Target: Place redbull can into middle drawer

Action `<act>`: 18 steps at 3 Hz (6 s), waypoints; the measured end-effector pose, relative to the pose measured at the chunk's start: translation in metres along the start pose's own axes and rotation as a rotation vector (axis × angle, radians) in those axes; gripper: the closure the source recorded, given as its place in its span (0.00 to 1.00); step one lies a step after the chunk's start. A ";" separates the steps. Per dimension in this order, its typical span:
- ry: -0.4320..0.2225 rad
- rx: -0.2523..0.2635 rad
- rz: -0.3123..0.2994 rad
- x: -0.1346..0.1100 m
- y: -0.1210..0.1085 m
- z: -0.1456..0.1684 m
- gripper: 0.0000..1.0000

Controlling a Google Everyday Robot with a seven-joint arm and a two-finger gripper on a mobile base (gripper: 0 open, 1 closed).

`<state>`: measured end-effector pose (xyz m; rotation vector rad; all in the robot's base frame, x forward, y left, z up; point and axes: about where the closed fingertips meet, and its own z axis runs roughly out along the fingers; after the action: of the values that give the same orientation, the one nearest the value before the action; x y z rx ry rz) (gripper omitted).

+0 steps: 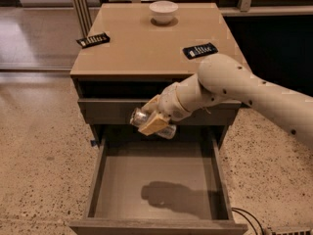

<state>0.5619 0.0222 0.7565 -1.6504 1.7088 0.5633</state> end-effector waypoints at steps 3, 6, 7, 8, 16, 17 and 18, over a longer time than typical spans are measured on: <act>-0.004 -0.025 0.084 0.065 0.058 0.063 1.00; 0.042 -0.018 0.152 0.137 0.097 0.151 1.00; 0.067 -0.019 0.159 0.152 0.096 0.178 1.00; 0.106 0.008 0.175 0.176 0.105 0.215 1.00; 0.191 -0.007 0.347 0.269 0.112 0.274 0.35; 0.191 -0.007 0.347 0.269 0.112 0.274 0.12; 0.191 -0.007 0.347 0.269 0.112 0.274 0.00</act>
Offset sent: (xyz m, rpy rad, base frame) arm -0.0588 -0.0021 -0.1096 -0.0190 0.0863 -0.0553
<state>0.5115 0.0463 0.3604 -1.4578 2.1569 0.5867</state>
